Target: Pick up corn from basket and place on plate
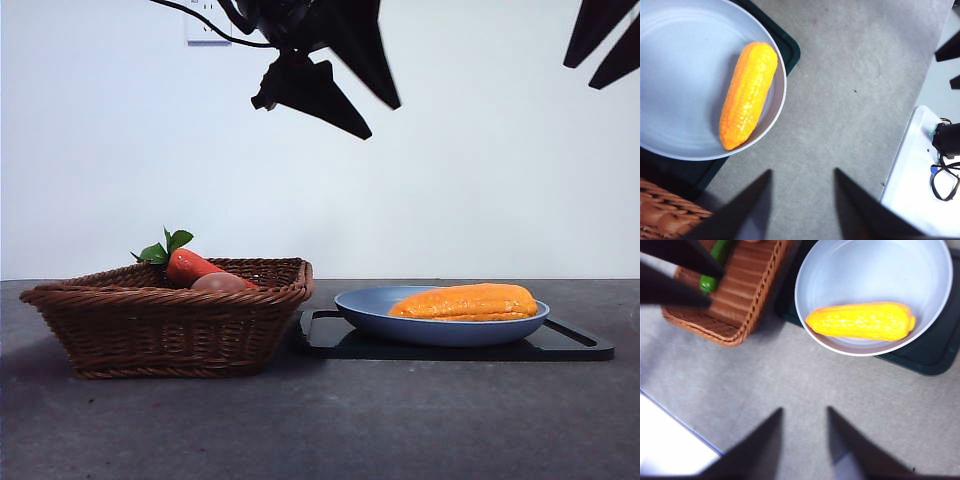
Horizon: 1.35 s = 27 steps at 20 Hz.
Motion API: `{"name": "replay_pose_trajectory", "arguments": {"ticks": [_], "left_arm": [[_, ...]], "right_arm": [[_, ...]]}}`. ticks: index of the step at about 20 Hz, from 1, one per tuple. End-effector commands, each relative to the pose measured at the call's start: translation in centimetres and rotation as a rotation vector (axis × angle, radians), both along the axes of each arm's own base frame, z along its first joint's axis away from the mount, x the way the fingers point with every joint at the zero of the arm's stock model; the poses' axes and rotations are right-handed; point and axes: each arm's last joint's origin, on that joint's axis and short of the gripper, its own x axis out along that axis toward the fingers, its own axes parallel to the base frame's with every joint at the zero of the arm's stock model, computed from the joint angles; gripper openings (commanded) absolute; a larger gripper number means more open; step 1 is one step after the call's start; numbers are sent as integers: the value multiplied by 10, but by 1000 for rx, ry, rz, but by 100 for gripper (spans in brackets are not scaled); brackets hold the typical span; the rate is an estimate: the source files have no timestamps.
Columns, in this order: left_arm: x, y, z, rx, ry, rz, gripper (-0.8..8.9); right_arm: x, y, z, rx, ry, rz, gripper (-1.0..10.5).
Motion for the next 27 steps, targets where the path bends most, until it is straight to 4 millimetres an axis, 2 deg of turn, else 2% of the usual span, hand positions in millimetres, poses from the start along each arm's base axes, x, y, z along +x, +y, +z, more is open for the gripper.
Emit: {"name": "replay_pose_trajectory", "arguments": {"ticks": [1,10,19,21,23,27], "left_arm": [[1,-3,5,-10,-18,-11,2],[2,-4,5,-17,-27,-11,8],[17,-14,19,-168,-218,-3,8],[24,-5,25,-171,-281,10,8],[27,12,40,-197,-334,49,8],[15,72,93,-239,-491,141,8]], "right_arm": [[2,3,4,-19,-33,38,1],[8,1,8,-4,-105,34,2],[18,0,17,21,-247,17,2],[21,1,20,29,-291,16,2],[24,1,24,38,-340,16,2],[29,2,30,52,-422,15,2]]}}
